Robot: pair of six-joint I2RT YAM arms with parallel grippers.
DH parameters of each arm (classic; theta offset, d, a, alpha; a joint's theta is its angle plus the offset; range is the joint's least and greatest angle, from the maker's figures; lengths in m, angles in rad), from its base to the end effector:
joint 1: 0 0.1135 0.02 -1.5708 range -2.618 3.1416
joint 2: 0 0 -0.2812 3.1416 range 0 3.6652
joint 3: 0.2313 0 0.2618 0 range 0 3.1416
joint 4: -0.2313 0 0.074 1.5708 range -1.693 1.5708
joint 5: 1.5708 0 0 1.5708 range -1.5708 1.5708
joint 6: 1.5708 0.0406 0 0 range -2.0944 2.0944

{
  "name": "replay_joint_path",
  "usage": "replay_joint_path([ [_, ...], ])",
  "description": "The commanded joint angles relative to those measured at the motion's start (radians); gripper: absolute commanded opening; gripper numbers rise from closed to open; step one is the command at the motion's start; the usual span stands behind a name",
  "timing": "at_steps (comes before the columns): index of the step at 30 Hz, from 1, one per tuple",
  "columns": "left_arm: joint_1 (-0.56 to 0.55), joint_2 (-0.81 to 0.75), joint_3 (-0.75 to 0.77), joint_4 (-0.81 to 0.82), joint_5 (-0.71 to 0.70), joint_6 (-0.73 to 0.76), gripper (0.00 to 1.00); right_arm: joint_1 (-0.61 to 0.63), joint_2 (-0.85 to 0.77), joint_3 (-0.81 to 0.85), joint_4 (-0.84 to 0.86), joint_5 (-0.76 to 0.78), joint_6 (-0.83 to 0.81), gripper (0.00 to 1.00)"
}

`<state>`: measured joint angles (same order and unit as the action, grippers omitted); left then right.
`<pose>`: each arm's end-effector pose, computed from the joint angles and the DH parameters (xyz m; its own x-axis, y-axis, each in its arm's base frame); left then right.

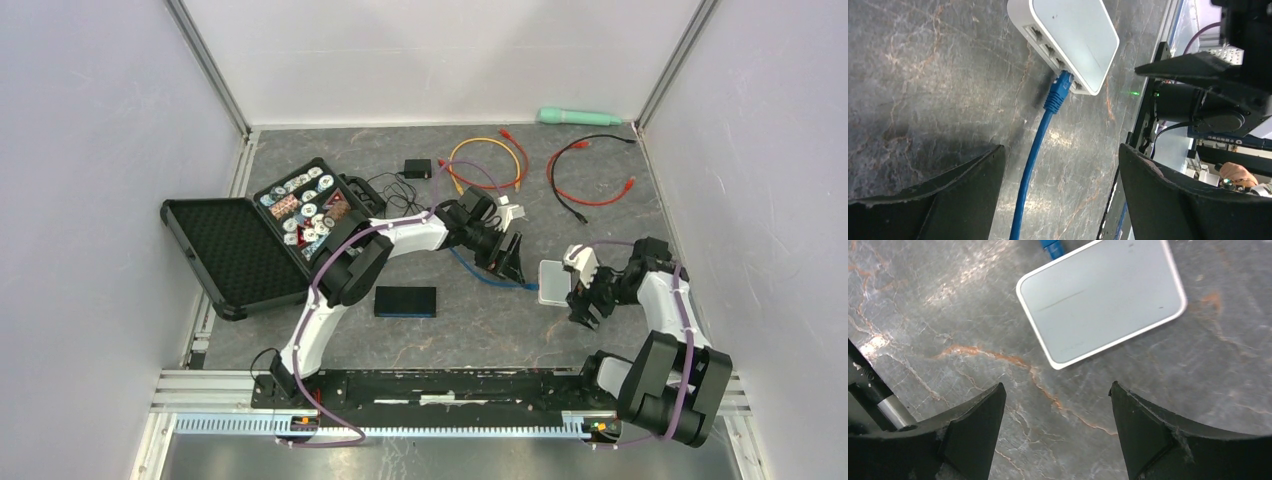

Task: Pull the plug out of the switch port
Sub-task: Pull the connector from the switch port.

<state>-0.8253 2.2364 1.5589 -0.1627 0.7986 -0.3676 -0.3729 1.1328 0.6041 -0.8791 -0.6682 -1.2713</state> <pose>0.3165 -0.3857 0.1455 -0.7722 0.4668 -0.4310 0.5995 0.3105 -0.7377 0.1658 -0.0379 0.1870 -0.4549 -0.6274 -0.6320 -0.8213 0.5700 0.0253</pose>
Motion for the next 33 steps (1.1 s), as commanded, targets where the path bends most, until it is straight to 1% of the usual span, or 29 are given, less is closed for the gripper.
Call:
replay_joint_path([
  [1,-0.02,0.03,0.076,0.075,0.044,-0.087,0.89,-0.005,0.022,-0.043,-0.081,-0.018,-0.173,0.83],
  [9,-0.032,0.107,0.13,0.075,0.039,-0.098,0.88,-0.005,0.028,-0.084,0.066,-0.045,-0.079,0.78],
  [16,-0.047,0.167,0.151,0.09,0.056,-0.121,0.86,-0.003,0.073,-0.111,0.214,-0.05,0.032,0.7],
  [18,-0.056,0.183,0.155,0.092,0.064,-0.132,0.85,0.002,0.085,-0.106,0.225,-0.047,0.051,0.68],
  [22,-0.078,0.207,0.157,0.097,0.073,-0.137,0.83,0.003,0.082,-0.106,0.259,-0.044,0.085,0.65],
  [26,-0.093,0.227,0.154,0.102,0.091,-0.155,0.79,0.006,0.079,-0.109,0.298,-0.036,0.129,0.62],
  [33,-0.094,0.25,0.114,0.204,0.117,-0.262,0.77,0.016,0.073,-0.112,0.303,-0.04,0.139,0.58],
])
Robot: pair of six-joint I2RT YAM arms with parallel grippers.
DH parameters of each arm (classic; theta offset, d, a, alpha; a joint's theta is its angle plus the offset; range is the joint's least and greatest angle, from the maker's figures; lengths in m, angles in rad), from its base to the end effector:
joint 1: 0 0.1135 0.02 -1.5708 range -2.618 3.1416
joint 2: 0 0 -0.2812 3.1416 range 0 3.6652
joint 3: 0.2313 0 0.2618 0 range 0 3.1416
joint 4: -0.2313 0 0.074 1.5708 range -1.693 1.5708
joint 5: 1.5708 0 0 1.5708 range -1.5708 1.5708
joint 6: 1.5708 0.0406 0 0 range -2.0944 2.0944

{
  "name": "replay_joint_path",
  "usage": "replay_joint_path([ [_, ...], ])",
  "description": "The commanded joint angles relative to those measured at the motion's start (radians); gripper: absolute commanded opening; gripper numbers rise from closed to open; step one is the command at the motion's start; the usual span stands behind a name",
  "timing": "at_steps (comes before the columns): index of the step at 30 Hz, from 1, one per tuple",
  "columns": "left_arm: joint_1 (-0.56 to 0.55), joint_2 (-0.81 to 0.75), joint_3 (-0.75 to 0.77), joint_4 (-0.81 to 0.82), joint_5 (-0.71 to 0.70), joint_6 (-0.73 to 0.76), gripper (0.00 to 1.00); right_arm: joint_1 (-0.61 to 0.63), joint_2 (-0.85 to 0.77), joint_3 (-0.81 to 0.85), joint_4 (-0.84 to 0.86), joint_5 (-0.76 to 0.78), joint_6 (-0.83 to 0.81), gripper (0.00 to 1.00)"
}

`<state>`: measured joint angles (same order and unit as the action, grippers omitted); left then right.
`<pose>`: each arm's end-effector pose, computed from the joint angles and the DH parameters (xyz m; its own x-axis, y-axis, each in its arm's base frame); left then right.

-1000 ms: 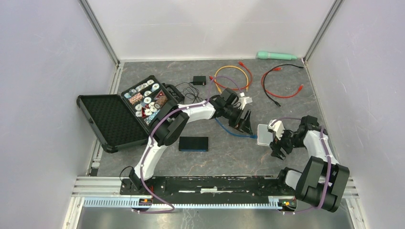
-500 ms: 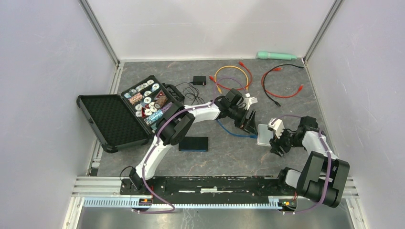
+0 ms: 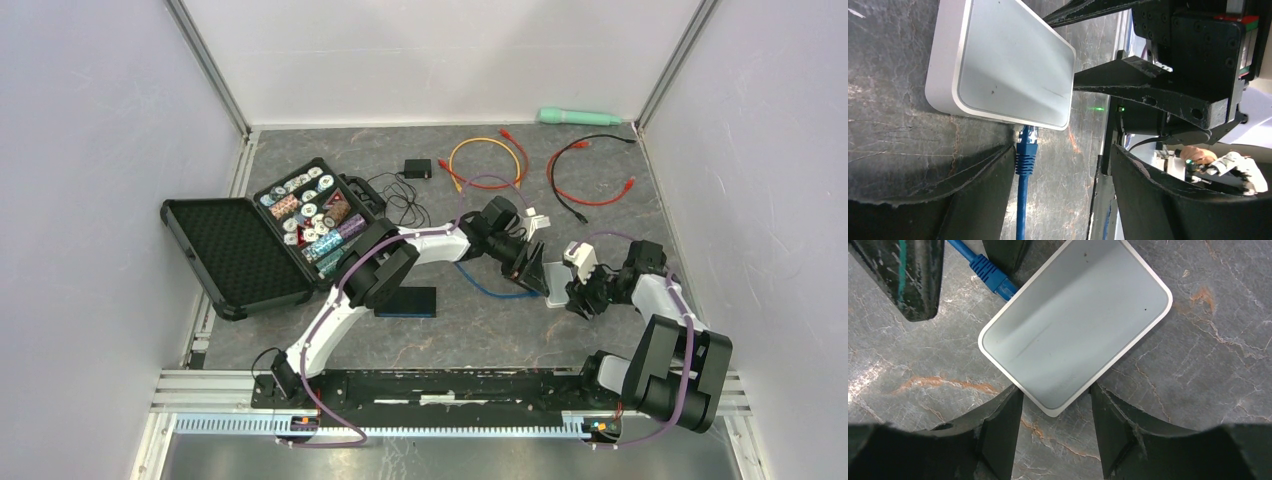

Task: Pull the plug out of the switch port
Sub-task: Pull the connector from the switch port.

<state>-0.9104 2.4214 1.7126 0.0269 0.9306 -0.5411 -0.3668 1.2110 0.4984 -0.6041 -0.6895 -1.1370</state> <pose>0.3056 -0.4466 0.1167 -0.7711 0.4912 -0.4051 0.5326 0.1490 -0.8332 0.1768 -0.0403 0.1536 -0.4954 -0.5597 -0.6643 -0.7662 0.6418 0.0307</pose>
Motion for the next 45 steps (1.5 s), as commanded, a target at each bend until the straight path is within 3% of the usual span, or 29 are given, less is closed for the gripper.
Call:
replay_joint_path([
  [1,-0.008,0.067,-0.048,0.037,-0.01,-0.114,0.77,0.011,-0.008,-0.005,0.027,-0.023,0.005,0.58],
  [16,-0.006,0.089,-0.229,0.484,-0.067,-0.537,0.76,0.047,0.016,0.012,0.012,-0.045,0.036,0.52],
  [33,0.019,0.057,-0.26,0.446,-0.055,-0.419,0.54,0.047,0.033,0.012,0.036,-0.01,0.066,0.48],
  [39,0.02,0.054,-0.254,0.374,-0.112,-0.38,0.54,0.046,0.028,0.009,0.035,-0.014,0.065,0.48],
  [45,0.019,0.065,-0.225,0.35,-0.119,-0.358,0.46,0.046,0.028,0.009,0.03,-0.016,0.061,0.47],
])
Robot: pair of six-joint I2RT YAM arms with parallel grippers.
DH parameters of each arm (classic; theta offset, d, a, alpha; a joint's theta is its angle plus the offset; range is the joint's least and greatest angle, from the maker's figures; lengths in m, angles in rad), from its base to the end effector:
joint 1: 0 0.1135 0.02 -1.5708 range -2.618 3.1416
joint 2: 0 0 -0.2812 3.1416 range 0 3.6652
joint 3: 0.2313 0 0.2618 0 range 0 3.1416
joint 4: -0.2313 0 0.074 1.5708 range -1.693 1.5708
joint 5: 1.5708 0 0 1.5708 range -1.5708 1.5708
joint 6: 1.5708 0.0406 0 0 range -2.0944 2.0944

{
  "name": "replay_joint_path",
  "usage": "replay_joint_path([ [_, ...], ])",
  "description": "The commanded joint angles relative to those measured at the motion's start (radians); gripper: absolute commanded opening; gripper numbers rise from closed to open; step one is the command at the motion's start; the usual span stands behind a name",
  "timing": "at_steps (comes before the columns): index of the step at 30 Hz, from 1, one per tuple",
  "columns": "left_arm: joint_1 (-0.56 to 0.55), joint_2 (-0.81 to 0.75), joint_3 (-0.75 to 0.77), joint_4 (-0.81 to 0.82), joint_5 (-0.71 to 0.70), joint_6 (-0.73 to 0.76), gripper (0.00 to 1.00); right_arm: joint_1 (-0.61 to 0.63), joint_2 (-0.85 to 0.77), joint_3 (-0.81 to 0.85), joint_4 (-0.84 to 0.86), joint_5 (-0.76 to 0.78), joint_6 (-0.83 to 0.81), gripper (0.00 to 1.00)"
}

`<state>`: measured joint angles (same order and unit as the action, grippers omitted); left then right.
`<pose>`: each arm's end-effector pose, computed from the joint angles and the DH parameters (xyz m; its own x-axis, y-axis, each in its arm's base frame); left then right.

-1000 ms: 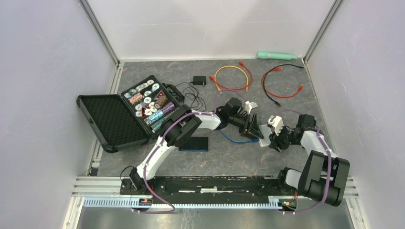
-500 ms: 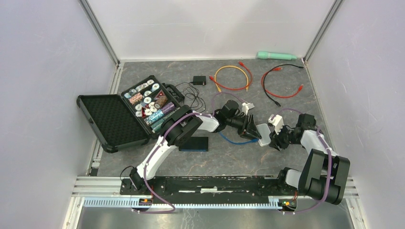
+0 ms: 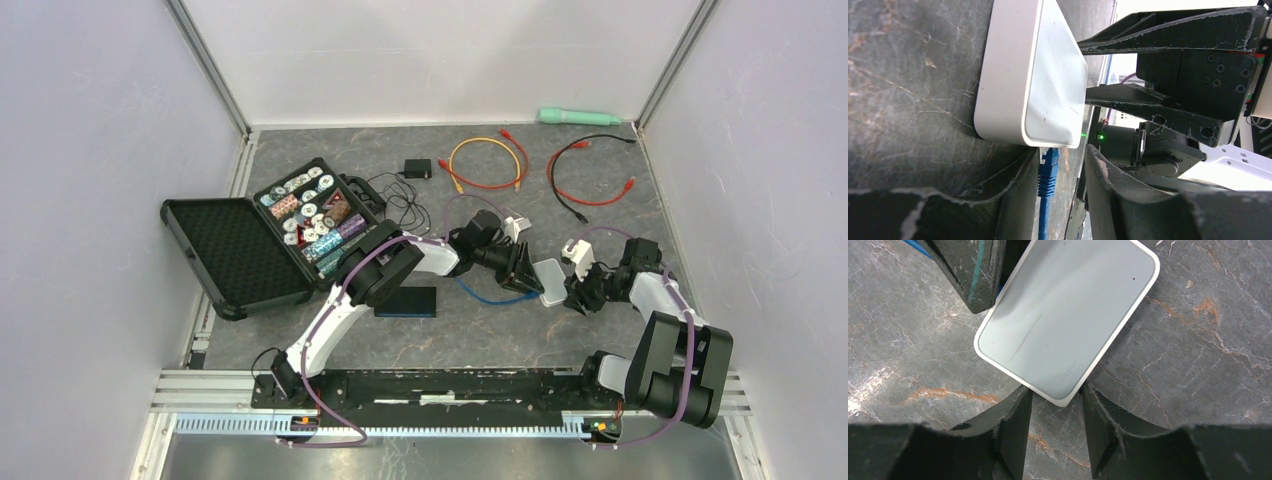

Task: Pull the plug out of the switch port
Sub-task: Pull the connector from the switch port.

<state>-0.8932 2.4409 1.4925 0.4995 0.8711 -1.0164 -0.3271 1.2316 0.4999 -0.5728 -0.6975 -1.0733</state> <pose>0.3034 -0.4265 0.0793 -0.9372 0.2913 -0.1920 0.2603 0.2173 -0.9408 0.1824 -0.0344 0.1517 -0.5117 -0.5376 -0.6701 -0.7617 0.6447 0.0645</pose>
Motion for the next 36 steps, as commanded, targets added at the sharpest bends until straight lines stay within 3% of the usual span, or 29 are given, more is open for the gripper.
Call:
replay_joint_path([
  [1,0.002,0.046,-0.006,-0.122,-0.06,0.118,0.44,0.007,0.007,0.008,-0.001,-0.008,-0.002,0.47],
  [16,0.002,0.054,-0.004,-0.112,-0.05,0.131,0.31,0.007,0.019,0.012,-0.002,-0.004,-0.001,0.47],
  [22,0.002,0.061,-0.007,-0.087,-0.034,0.114,0.2,0.006,0.023,0.013,0.0,-0.002,0.002,0.47],
  [36,0.004,0.06,-0.037,0.017,0.008,0.106,0.39,0.008,0.03,0.015,0.001,0.0,0.008,0.47],
])
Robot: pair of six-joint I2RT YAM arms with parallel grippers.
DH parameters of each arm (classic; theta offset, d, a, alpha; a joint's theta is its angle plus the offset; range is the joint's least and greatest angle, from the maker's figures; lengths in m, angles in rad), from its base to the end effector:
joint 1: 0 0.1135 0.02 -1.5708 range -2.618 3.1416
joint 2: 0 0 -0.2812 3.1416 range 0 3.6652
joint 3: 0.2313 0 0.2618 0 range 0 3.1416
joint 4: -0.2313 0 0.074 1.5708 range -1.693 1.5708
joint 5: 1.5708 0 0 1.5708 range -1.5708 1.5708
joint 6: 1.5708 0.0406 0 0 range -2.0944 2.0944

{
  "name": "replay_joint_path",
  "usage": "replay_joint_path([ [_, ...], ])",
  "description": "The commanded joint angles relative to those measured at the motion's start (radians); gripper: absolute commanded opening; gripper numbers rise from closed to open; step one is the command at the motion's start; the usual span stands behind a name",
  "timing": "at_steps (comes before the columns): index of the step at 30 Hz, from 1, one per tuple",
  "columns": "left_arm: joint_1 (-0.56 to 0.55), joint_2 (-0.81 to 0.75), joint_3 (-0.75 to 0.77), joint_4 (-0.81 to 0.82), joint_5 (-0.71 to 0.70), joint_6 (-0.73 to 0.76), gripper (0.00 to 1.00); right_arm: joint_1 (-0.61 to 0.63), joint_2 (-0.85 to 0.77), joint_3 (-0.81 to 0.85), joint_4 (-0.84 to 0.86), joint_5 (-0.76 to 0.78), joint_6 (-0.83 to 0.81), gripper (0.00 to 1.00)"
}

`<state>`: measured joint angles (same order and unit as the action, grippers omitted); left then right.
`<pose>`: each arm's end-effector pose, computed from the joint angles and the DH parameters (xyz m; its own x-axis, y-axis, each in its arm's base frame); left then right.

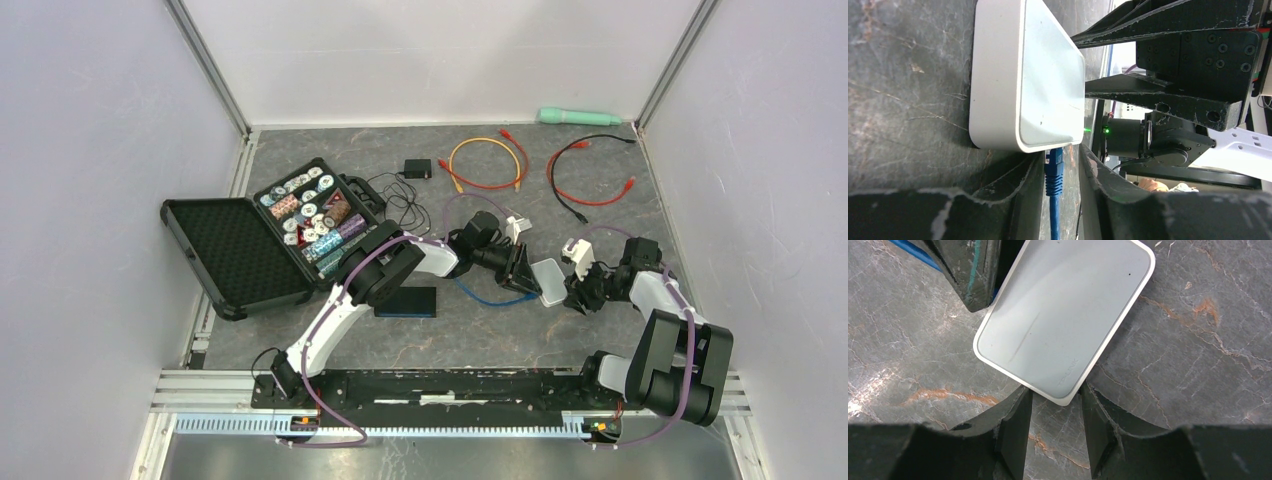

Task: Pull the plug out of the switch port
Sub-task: Pull the connector from the switch port.

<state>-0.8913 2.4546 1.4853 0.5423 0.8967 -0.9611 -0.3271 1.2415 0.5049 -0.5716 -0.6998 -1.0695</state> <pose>0.3030 -0.4256 0.0746 -0.9134 0.3164 -0.2559 0.3206 0.1719 -0.9315 0.1840 -0.0348 0.1514 -0.5162 -0.5333 -0.6702 -0.7600 0.6461 0.0713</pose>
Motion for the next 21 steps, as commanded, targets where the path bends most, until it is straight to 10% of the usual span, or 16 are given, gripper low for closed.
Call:
replay_joint_path([
  [1,0.002,0.046,-0.03,-0.025,-0.017,0.051,0.4,0.007,0.021,0.011,0.001,0.003,0.004,0.47],
  [21,0.002,0.046,-0.029,-0.08,-0.023,0.145,0.29,0.007,0.03,0.015,0.001,0.006,0.006,0.46],
])
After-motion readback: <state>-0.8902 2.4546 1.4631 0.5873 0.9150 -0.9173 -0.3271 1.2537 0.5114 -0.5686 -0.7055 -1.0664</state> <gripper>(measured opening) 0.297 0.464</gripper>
